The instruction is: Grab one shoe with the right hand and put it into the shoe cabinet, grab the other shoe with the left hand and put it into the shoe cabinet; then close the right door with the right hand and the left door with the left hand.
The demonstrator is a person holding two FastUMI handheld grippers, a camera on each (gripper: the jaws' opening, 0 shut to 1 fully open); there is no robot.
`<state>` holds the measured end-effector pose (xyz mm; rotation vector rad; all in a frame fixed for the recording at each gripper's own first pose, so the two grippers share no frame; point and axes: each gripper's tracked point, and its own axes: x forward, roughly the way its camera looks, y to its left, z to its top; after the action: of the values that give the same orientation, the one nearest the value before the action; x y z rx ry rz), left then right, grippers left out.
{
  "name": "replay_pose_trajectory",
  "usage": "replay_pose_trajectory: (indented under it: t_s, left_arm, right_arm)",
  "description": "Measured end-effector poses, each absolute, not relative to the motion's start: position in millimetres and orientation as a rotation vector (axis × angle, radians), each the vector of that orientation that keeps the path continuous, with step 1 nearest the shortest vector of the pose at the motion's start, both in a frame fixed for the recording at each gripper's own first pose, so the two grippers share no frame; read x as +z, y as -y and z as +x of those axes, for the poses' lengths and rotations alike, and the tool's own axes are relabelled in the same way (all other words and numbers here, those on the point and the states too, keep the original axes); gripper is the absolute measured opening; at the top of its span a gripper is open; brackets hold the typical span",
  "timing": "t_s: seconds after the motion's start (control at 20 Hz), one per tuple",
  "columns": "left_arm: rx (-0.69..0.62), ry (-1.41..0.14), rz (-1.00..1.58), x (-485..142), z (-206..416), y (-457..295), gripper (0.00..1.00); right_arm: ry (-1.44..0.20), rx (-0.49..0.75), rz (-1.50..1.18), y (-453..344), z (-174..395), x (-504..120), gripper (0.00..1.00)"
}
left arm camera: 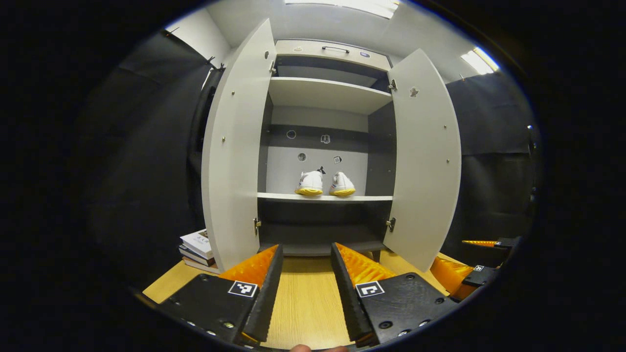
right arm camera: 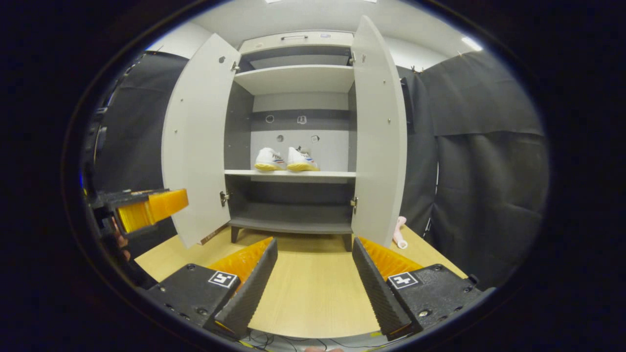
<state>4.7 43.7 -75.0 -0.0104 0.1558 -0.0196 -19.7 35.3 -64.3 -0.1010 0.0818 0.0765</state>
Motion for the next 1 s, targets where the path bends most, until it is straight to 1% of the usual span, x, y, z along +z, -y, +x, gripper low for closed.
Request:
replay_pose_trajectory:
  t_s: [0.1,0.15,0.25,0.3,0.35,0.4,0.55,0.75,1.0]
  left_arm:
    - [-0.005,-0.152,-0.011,-81.9,-4.7,-46.1,0.68]
    - [0.000,-0.155,-0.007,-85.5,-8.9,-46.1,0.76]
    - [0.016,-0.164,0.001,-94.4,-16.2,-47.2,0.83]
    - [0.016,-0.170,-0.001,-98.0,-19.4,-45.5,0.83]
    - [0.008,-0.174,-0.004,-101.8,-22.0,-43.0,0.71]
    - [0.001,-0.178,-0.004,-103.2,-23.6,-40.5,0.83]
    - [-0.022,-0.196,0.010,-108.5,-27.8,-34.2,0.83]
    - [-0.034,-0.215,0.022,-116.9,-29.1,-29.3,0.83]
    - [-0.039,-0.229,0.036,-123.2,-31.1,-26.8,0.84]
  right_arm:
    - [-0.087,0.083,-0.096,-39.4,-24.0,-67.1,0.97]
    - [-0.091,0.085,-0.097,-40.8,-26.0,-69.0,0.97]
    - [-0.093,0.088,-0.098,-42.1,-27.2,-70.3,0.97]
    - [-0.086,0.084,-0.095,-41.0,-28.3,-69.2,0.97]
    - [-0.076,0.078,-0.094,-40.0,-30.0,-67.6,0.98]
    - [-0.065,0.070,-0.094,-38.2,-31.8,-64.9,0.97]
    - [-0.050,0.045,-0.113,-24.2,-42.0,-54.9,0.97]
    - [-0.027,0.028,-0.101,-0.8,-45.3,-25.5,0.98]
    - [0.033,-0.089,-0.065,63.5,-37.7,19.2,0.98]
